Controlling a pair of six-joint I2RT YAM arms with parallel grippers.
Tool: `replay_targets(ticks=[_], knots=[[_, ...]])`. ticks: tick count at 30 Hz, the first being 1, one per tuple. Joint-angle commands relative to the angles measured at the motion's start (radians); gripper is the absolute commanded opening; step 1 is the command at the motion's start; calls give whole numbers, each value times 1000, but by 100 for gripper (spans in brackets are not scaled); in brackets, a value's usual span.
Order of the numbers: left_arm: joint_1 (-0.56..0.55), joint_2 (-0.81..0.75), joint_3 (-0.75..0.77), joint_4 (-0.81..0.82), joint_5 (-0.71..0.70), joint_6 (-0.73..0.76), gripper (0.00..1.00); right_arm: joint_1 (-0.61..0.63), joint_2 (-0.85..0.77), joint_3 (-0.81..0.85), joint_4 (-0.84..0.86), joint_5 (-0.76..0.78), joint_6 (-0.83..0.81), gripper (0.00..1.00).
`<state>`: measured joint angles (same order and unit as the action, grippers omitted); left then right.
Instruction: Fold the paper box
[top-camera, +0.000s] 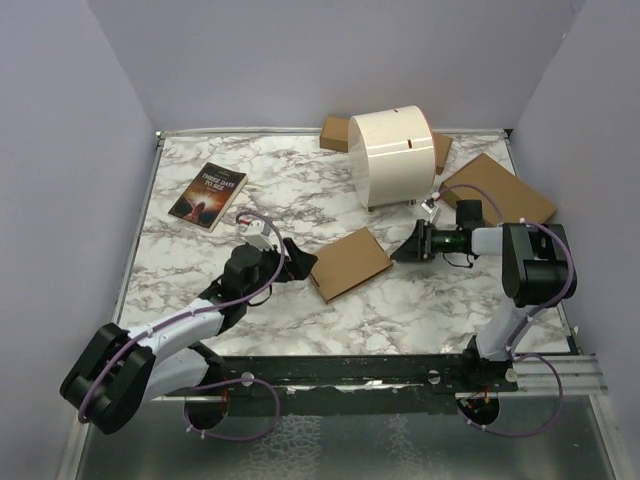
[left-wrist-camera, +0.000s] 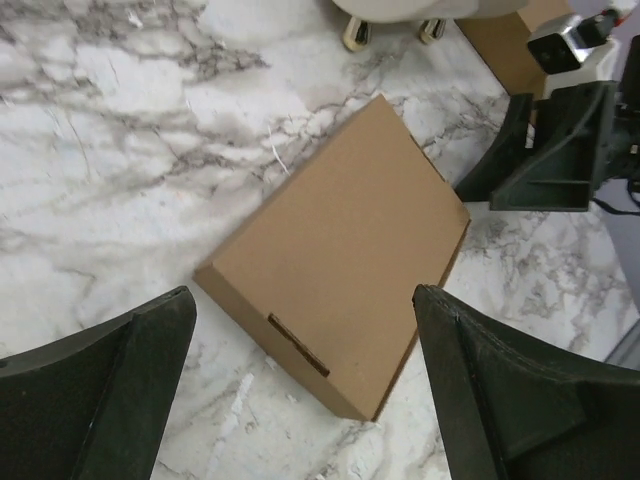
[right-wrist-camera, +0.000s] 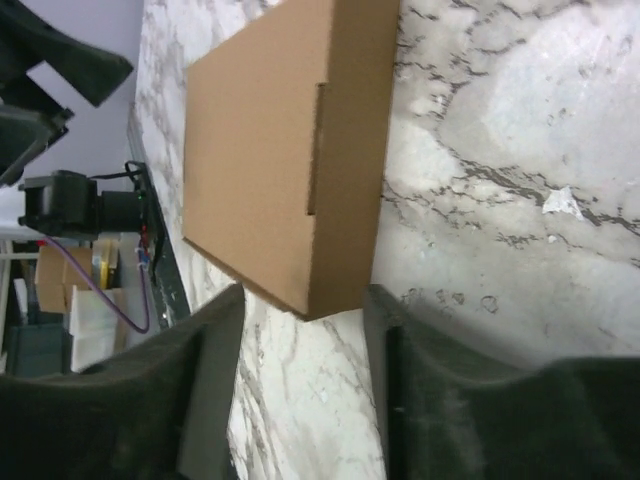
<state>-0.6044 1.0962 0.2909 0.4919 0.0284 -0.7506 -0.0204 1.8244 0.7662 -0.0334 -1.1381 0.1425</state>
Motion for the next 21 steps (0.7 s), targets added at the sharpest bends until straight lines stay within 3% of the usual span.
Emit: replay_targets(ticks=[1, 4, 7, 10, 14, 21], knots=[[42, 19, 61, -49, -21, 226, 92, -32, -133, 18, -29, -87, -99, 58], [75, 132, 126, -12, 70, 254, 86, -40, -229, -14, -23, -77, -101, 69], [87, 252, 196, 17, 153, 286, 82, -44, -314, -112, 100, -89, -18, 81], [90, 355, 262, 11, 213, 321, 81, -44, -312, -196, 183, -97, 71, 83], [94, 434, 303, 3, 247, 330, 81, -44, -230, -170, 66, -69, 40, 83], [94, 463, 291, 15, 320, 281, 74, -43, -126, -175, 63, -66, 109, 78]])
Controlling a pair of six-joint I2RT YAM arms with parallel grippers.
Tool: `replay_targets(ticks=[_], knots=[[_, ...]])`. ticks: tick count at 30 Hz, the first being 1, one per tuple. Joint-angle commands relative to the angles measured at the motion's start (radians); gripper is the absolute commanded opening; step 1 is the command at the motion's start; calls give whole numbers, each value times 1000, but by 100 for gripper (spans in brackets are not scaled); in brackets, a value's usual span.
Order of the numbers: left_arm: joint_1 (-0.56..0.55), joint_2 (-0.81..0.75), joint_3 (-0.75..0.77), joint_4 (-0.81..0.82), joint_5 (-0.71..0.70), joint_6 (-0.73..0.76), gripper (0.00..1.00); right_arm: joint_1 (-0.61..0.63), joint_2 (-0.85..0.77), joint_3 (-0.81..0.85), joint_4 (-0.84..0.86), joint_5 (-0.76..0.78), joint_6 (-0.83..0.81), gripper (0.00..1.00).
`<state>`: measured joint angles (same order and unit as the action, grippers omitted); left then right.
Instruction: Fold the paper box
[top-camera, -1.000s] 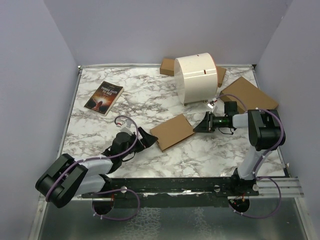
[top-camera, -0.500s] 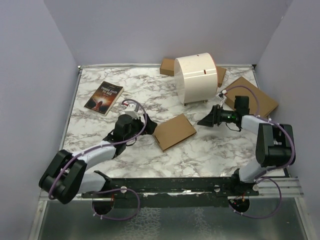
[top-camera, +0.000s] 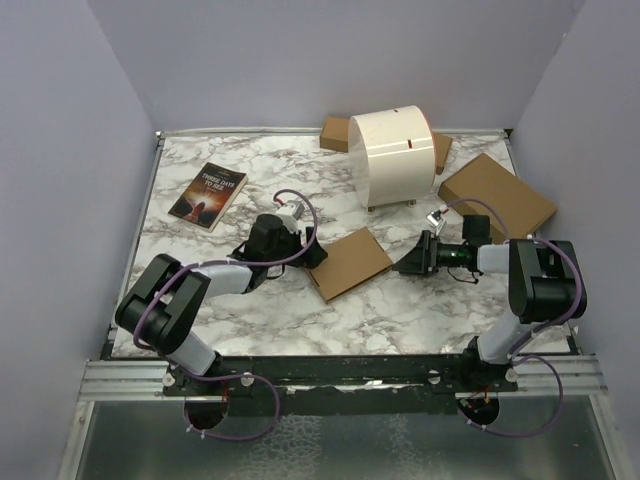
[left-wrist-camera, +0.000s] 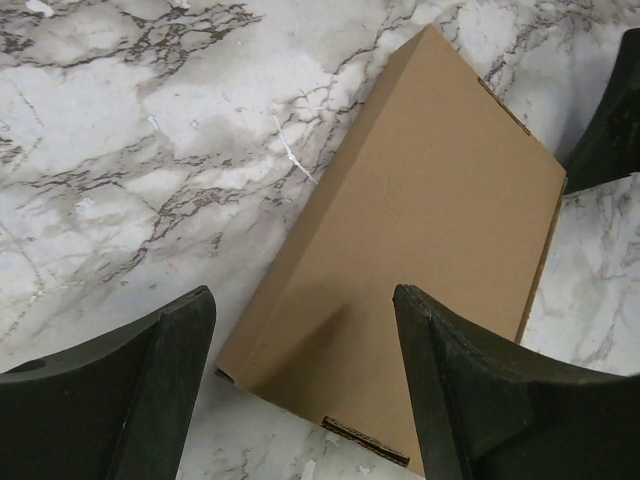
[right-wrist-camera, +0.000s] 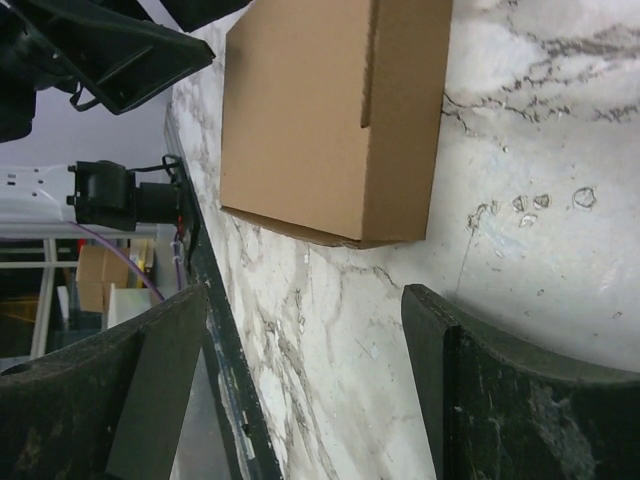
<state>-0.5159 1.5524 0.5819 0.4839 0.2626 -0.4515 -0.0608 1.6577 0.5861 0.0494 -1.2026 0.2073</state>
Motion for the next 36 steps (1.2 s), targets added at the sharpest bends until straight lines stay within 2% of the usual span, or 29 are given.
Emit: replay_targets(ticks=[1, 4, 10, 18, 23, 36], knots=[[6, 5, -11, 40, 100, -34, 72, -2, 50, 8, -25, -2, 42, 77], [5, 7, -46, 92, 146, -91, 67, -2, 56, 10, -26, -13, 45, 73], [-12, -3, -97, 168, 198, -198, 64, 4, 81, 29, -57, -17, 28, 72], [-151, 1, -104, 222, 121, -270, 64, 30, 101, 59, -111, 18, -27, 59], [-223, 20, -93, 267, 92, -306, 65, 30, 106, 82, -133, 53, -50, 59], [-276, 69, -107, 373, 60, -374, 66, 30, 127, 115, -162, 96, -87, 56]])
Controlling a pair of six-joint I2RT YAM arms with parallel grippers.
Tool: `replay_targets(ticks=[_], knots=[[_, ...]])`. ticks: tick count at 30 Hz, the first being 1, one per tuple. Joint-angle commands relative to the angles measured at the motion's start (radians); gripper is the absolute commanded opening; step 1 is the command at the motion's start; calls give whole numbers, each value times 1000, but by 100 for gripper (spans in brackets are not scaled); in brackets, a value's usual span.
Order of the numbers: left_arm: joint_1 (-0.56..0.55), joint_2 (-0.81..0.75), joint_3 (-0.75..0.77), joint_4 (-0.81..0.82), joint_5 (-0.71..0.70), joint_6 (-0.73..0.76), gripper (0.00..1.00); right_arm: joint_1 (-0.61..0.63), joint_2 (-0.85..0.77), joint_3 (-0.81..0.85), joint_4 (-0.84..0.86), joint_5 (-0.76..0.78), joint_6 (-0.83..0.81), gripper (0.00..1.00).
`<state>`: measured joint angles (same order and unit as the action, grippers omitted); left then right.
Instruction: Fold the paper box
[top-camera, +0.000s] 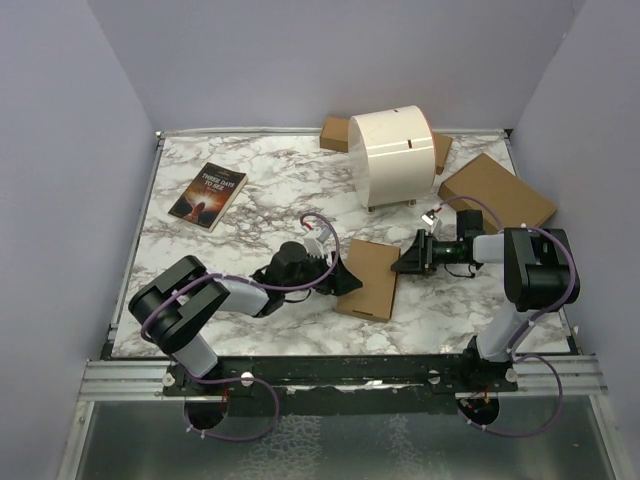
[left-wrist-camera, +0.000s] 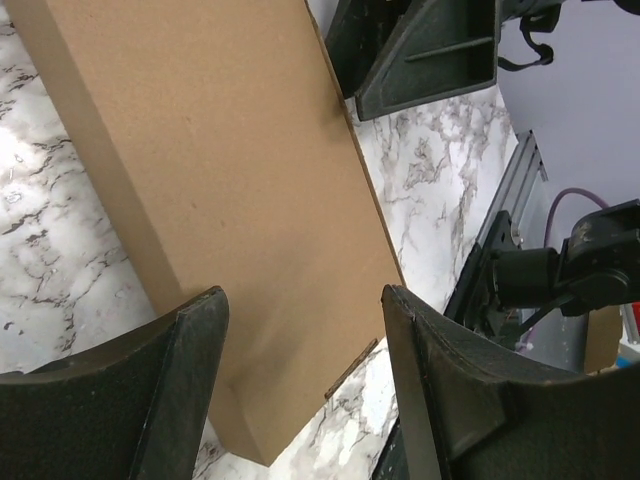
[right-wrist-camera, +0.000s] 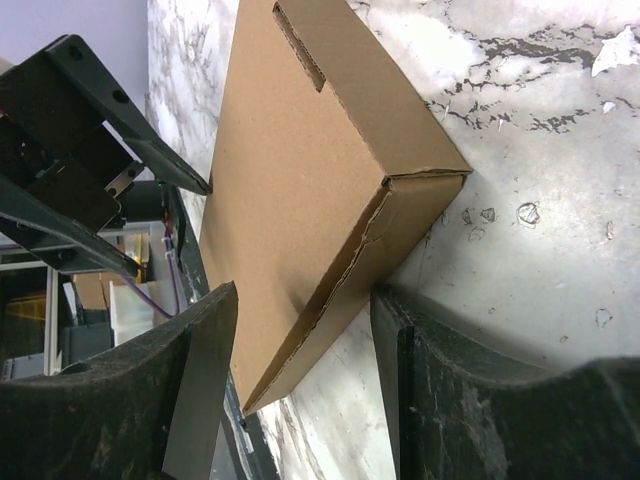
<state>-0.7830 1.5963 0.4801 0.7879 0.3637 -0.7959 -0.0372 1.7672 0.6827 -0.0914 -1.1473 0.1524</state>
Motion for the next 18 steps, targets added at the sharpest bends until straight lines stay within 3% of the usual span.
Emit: replay_targets(ticks=[1, 11, 18], knots=[[-9, 21, -10, 69, -54, -33, 66, 7, 20, 19, -22, 49, -34, 55], [-7, -208, -74, -97, -266, 38, 69, 7, 75, 50, -50, 104, -37, 46], [-7, -200, -89, -148, -313, 24, 66, 7, 64, 66, -56, 77, -37, 46]])
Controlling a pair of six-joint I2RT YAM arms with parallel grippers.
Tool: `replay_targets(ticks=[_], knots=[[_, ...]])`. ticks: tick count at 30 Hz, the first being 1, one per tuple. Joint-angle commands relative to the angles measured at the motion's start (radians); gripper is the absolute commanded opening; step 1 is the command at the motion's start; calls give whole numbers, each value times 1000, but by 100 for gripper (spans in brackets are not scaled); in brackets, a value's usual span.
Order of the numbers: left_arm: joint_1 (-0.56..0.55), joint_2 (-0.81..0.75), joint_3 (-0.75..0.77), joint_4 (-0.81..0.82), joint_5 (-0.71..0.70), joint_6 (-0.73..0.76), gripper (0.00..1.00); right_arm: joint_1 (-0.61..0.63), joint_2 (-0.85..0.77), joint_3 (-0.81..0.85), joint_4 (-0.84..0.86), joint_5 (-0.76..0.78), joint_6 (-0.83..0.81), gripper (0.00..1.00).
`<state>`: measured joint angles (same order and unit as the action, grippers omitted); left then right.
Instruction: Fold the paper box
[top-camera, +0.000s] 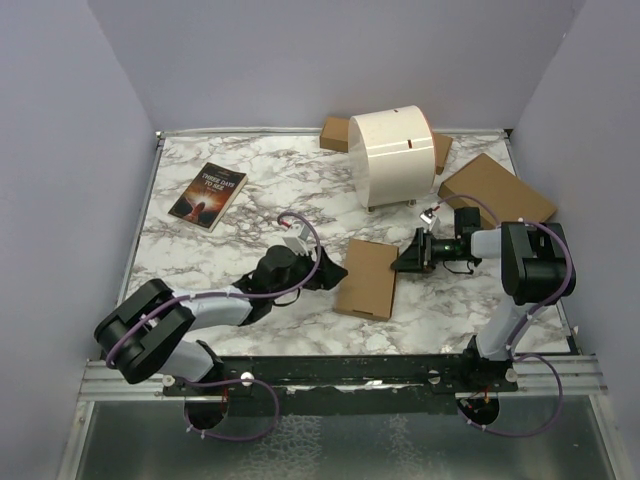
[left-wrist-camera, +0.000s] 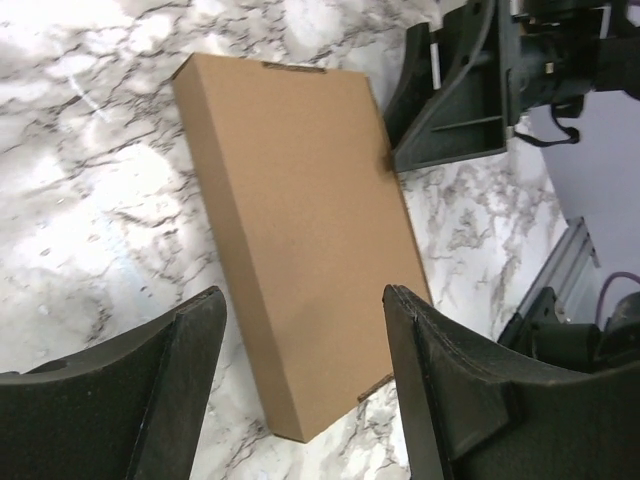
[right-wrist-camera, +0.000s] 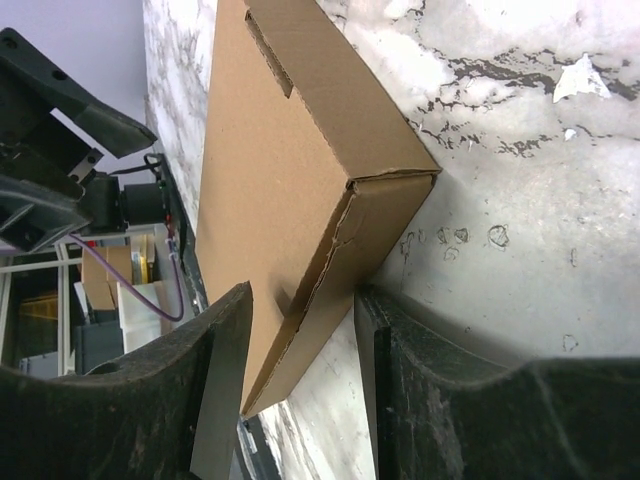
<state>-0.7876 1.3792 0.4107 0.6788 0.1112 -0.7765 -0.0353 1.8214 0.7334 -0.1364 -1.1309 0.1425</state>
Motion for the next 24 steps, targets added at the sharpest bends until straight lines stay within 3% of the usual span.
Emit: replay_targets(ticks=[1, 11, 16, 19, 22, 24], knots=[[-2, 29, -19, -28, -56, 2, 66, 6, 6, 15, -10, 57, -26, 46], [-6, 198, 41, 132, 63, -33, 58, 38, -17, 28, -25, 56, -32, 34], [-16, 239, 56, 166, 90, -50, 56, 46, -31, 40, -37, 56, -35, 23], [-23, 242, 66, 161, 90, -49, 56, 48, -35, 44, -40, 26, -37, 24], [-31, 245, 72, 159, 87, -50, 56, 47, -41, 54, -52, -18, -49, 38], [-35, 249, 73, 159, 85, -53, 56, 48, -47, 58, -60, -39, -58, 40]])
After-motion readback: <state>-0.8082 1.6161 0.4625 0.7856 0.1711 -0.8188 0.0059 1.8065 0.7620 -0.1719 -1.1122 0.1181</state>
